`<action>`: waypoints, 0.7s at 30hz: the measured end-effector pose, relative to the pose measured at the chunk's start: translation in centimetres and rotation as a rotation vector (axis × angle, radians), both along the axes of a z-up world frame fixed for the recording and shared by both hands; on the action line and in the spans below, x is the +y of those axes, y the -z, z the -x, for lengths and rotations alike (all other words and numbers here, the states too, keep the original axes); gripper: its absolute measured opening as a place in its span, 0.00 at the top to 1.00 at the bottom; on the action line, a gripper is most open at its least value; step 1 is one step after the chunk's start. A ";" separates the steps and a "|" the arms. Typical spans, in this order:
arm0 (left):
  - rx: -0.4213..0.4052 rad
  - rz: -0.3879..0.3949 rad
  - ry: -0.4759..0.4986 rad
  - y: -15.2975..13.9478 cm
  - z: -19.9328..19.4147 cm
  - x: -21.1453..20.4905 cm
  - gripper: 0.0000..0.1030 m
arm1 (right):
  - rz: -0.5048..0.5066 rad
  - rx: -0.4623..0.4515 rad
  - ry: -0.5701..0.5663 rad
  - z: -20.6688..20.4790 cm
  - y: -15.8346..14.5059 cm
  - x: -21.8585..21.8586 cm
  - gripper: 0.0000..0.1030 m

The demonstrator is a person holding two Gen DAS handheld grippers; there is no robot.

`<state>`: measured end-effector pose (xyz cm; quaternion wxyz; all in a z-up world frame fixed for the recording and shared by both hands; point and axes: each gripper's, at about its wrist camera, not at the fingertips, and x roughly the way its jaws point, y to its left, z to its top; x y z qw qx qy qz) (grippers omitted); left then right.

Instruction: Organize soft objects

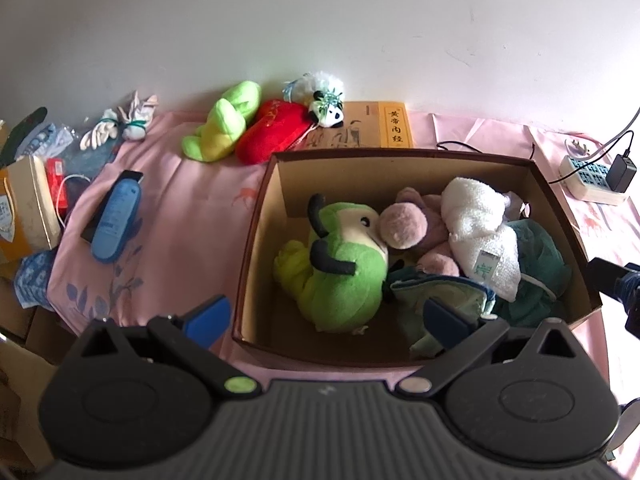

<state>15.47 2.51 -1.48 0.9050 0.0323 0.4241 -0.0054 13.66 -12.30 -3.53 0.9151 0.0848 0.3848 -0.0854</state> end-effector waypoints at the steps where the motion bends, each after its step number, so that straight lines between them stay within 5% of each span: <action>1: 0.001 0.001 -0.002 0.0 0.0 0.0 0.01 | 0.000 0.001 0.001 0.0 0.0 0.0 0.80; 21: -0.034 -0.024 -0.012 -0.6 0.3 0.0 0.01 | 0.023 0.011 0.017 0.0 0.4 -0.1 0.80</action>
